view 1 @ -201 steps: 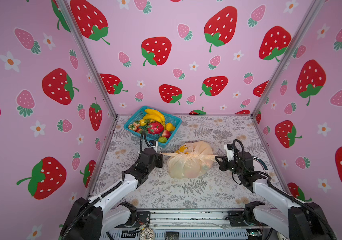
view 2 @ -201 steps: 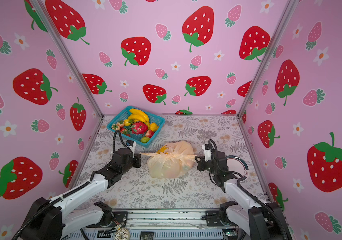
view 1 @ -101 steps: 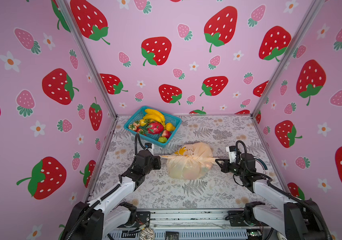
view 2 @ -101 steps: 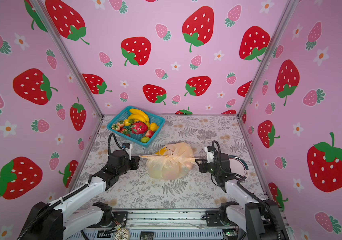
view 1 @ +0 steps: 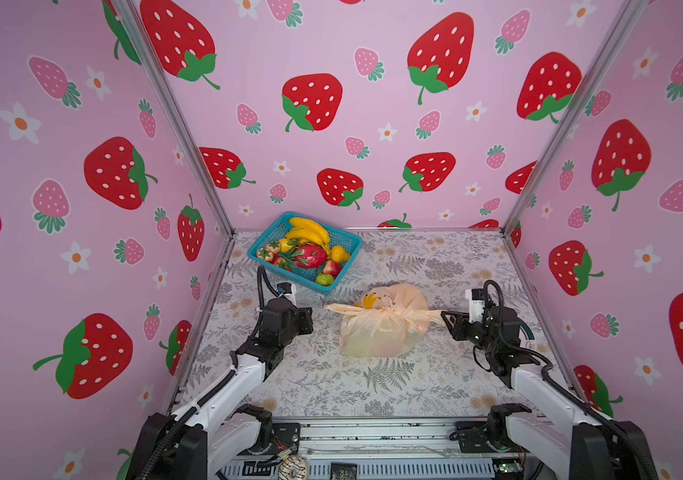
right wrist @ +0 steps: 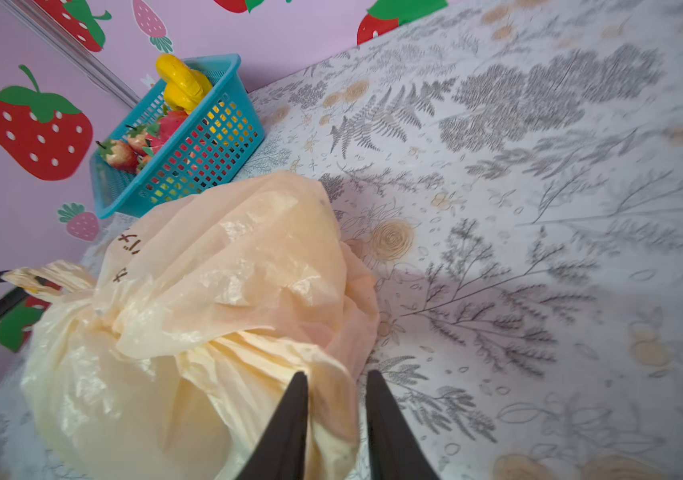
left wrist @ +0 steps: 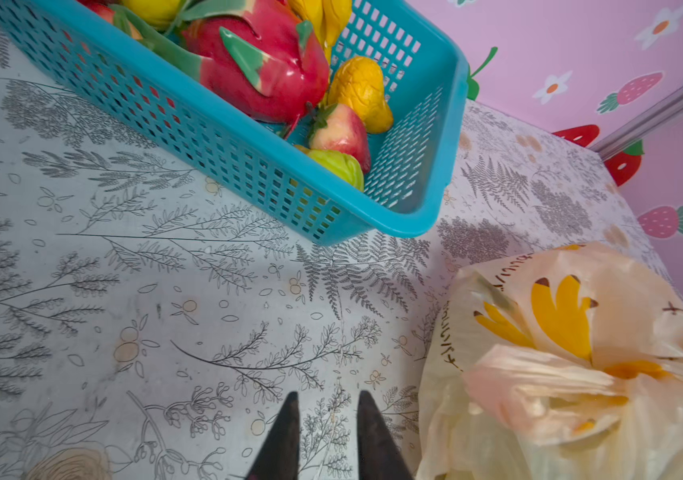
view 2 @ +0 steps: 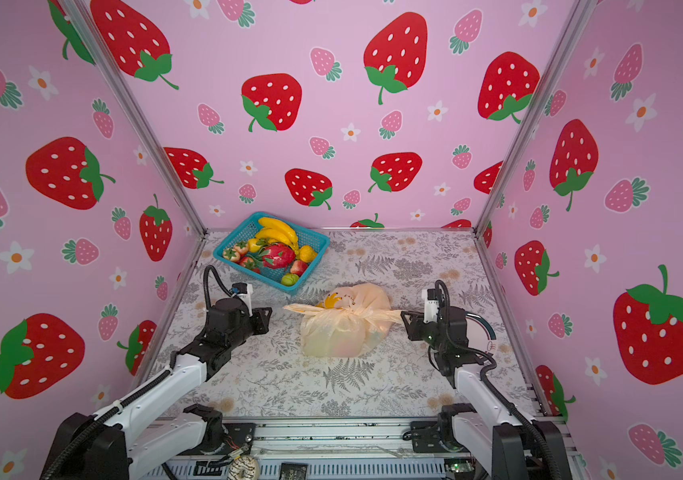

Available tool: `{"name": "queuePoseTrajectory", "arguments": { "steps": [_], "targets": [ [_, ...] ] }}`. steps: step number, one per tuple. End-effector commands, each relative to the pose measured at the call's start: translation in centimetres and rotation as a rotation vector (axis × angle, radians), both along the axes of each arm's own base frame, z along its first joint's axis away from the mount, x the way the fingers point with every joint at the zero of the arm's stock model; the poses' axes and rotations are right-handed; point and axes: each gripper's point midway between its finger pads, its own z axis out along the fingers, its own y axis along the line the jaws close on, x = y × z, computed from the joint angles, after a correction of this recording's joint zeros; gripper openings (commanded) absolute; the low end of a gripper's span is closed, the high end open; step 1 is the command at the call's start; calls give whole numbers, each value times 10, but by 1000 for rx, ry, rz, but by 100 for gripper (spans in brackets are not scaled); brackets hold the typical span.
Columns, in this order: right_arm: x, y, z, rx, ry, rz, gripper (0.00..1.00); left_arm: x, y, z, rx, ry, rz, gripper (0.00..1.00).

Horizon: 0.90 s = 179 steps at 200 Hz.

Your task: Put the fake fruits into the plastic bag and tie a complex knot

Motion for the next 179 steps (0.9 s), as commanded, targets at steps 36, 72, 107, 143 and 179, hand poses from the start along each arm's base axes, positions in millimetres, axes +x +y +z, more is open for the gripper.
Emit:
{"name": "queuePoseTrajectory", "arguments": {
  "steps": [36,72,107,143,179],
  "targets": [
    [8,-11,82,-22,-229,-55,58,-4,19,35,-11,-111,102,38],
    [18,-30,124,-95,-327,-158,73,-7,36,63,-13,-224,180,54],
    [25,-51,151,-93,-399,-298,89,-3,69,90,180,-355,289,75],
    [38,-73,136,-173,-398,-419,100,8,113,103,352,-347,447,99],
    [47,-108,108,-259,-414,-618,100,22,137,74,406,-259,481,99]
  ]
}}
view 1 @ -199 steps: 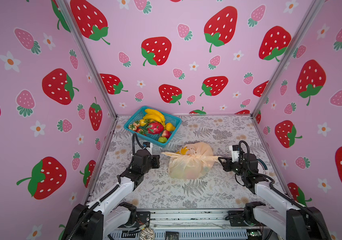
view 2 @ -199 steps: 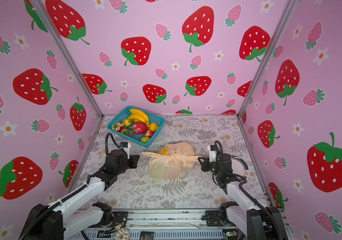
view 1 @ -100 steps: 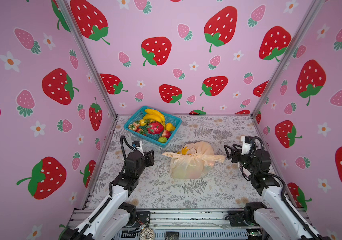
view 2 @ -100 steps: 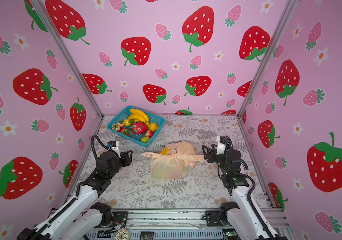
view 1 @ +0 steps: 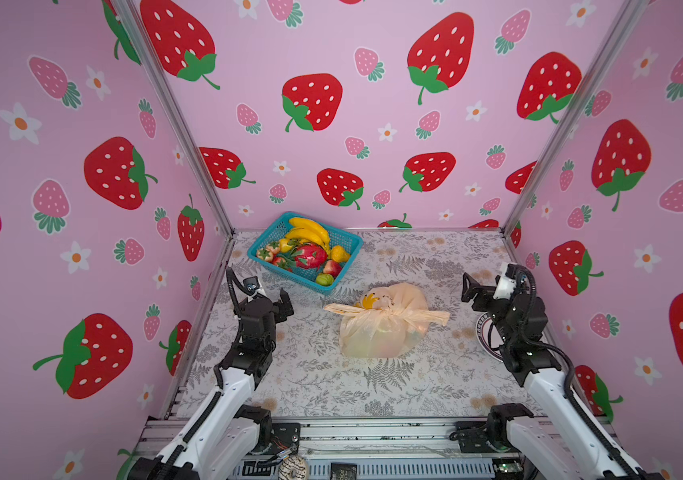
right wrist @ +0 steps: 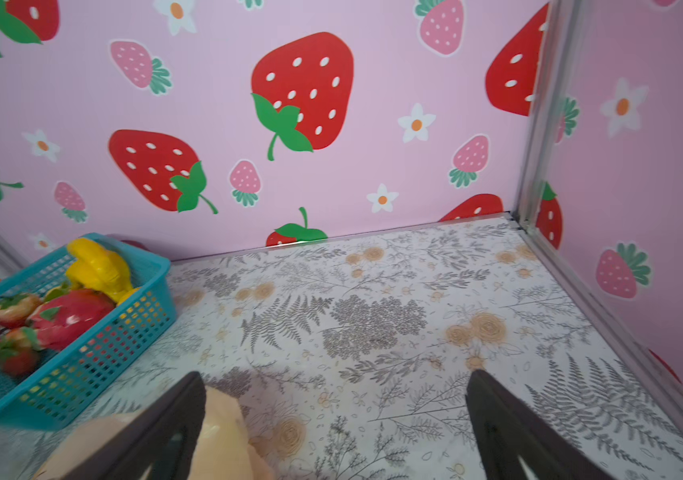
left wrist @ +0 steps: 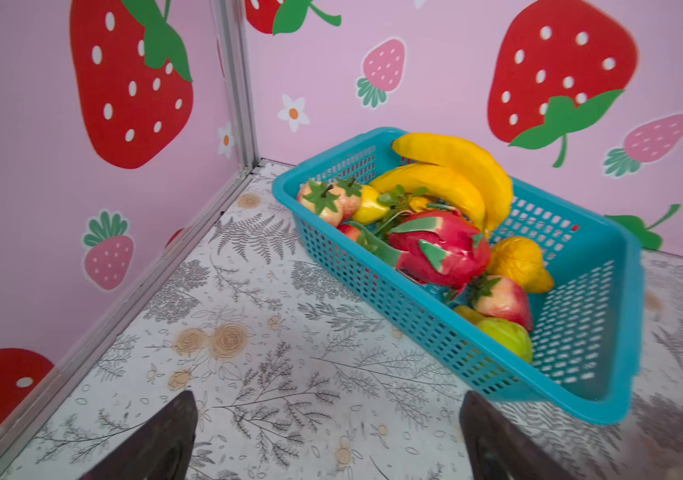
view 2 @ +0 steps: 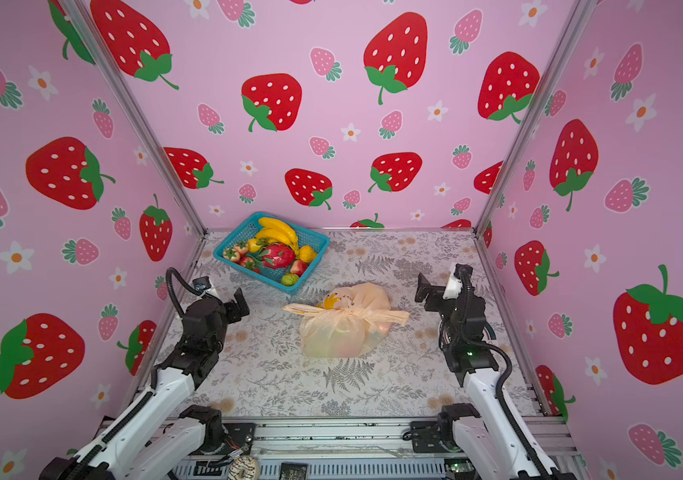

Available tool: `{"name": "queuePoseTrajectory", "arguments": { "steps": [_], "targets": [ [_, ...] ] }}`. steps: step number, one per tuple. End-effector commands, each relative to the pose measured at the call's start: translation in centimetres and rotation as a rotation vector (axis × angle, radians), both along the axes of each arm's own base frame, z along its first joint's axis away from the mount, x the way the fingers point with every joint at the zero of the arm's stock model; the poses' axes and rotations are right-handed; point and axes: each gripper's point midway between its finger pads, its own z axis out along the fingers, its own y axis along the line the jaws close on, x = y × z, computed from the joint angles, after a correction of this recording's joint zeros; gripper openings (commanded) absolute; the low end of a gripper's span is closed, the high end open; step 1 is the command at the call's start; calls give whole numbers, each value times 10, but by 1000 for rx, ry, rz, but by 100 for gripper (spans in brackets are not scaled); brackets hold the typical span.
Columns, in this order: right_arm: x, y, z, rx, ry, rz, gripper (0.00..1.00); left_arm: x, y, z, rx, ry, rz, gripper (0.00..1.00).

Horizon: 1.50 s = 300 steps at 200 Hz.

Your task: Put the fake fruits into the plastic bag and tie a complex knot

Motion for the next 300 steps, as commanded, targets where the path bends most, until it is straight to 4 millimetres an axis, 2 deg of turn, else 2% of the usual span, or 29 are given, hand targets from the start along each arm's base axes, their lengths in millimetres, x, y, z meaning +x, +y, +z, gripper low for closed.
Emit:
{"name": "queuePoseTrajectory", "arguments": {
  "steps": [1,15,20,36,74,94,125,157,174,192,202,232,241,300],
  "targets": [
    [5,-34,-12,-48,-45,-196,100,11,21,9,57,-11,62,99],
    [5,-45,-22,-82,-63,-258,100,15,25,-7,88,16,56,100],
    [8,-48,-35,-102,-37,-277,100,16,26,-12,103,23,54,100],
    [11,-57,-50,-153,-20,-328,100,21,26,-27,121,36,34,99],
    [19,-53,-88,-265,2,-294,100,37,12,-48,141,31,-70,99],
    [21,-53,-101,-319,3,-290,100,44,13,-56,159,55,-78,99],
    [39,-41,-103,-325,0,-216,100,54,17,-73,211,110,-76,99],
    [52,-34,-112,-327,-4,-161,100,55,14,-75,206,111,-101,99],
    [54,-32,-122,-326,6,-141,100,53,-1,-76,142,110,-176,99],
    [56,-32,-124,-320,19,-126,100,56,-18,-67,89,17,-254,99],
    [56,-33,-124,-318,16,-128,100,61,-14,-70,87,23,-230,99],
    [51,-35,-124,-312,-5,-140,100,75,-17,-97,84,57,-241,99],
    [51,-34,-123,-317,-9,-134,100,73,-13,-102,81,79,-222,99],
    [53,-34,-125,-318,4,-135,100,78,-8,-103,44,100,-218,99]
  ]
}}
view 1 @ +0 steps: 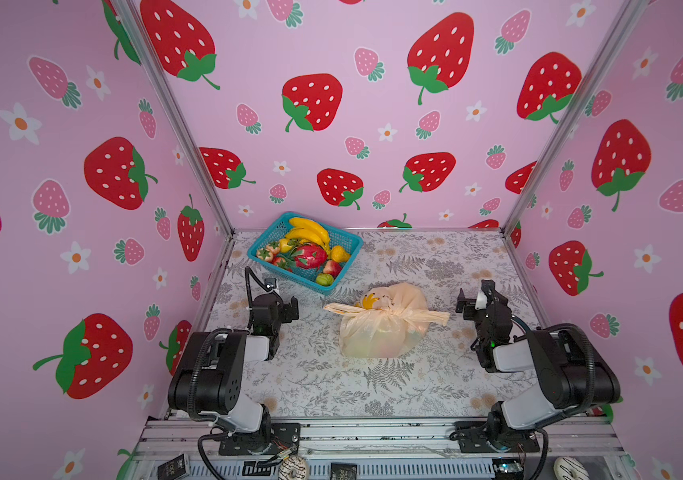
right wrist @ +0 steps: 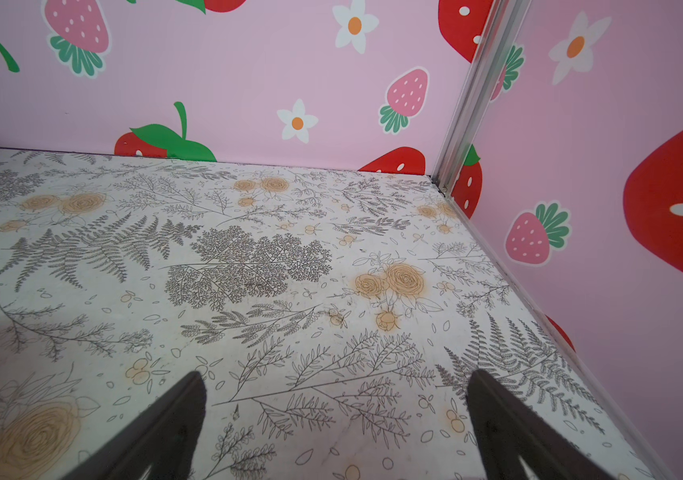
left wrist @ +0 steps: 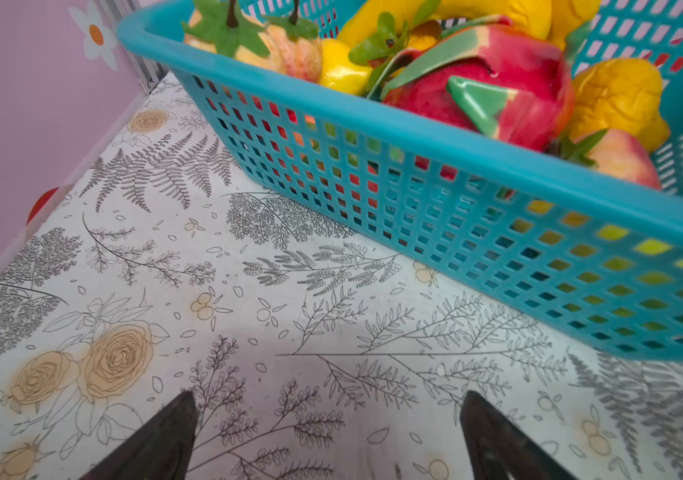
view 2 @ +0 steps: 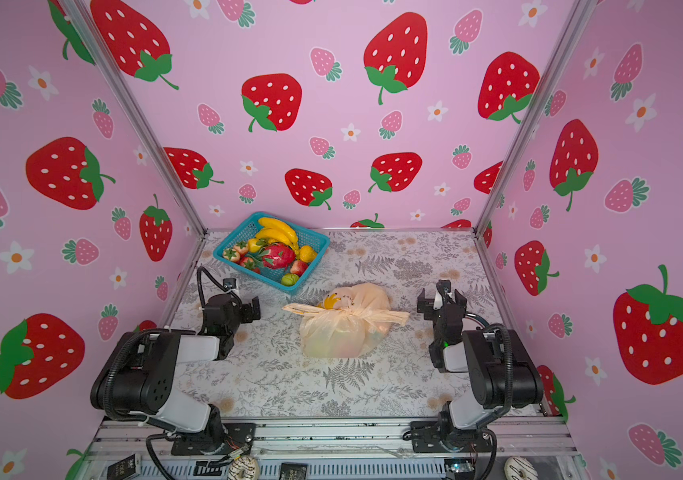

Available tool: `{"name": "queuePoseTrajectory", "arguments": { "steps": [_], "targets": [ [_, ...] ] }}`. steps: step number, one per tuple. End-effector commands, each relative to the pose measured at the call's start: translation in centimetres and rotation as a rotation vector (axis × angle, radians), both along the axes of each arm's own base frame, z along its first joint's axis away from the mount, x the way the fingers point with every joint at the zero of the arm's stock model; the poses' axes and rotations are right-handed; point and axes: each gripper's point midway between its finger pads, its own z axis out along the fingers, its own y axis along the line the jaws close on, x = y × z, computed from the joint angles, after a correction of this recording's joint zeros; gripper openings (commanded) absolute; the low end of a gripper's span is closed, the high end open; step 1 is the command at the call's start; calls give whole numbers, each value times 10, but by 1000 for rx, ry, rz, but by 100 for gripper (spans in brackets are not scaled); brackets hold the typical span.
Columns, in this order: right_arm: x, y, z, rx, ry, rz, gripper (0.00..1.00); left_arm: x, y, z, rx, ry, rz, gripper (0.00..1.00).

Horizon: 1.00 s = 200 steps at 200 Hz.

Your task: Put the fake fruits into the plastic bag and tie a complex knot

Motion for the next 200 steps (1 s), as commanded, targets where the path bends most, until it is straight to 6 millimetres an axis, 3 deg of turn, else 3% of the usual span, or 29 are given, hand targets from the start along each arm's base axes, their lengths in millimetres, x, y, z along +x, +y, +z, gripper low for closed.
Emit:
{"name": "queuePoseTrajectory", "arguments": {
  "steps": [1,200],
  "targets": [
    [1,-1,4,-11,-23,3,100,12,0,18,-23,-56,-6,99],
    [1,-1,4,-11,-23,4,100,12,0,19,-32,-60,-7,99]
  ]
}}
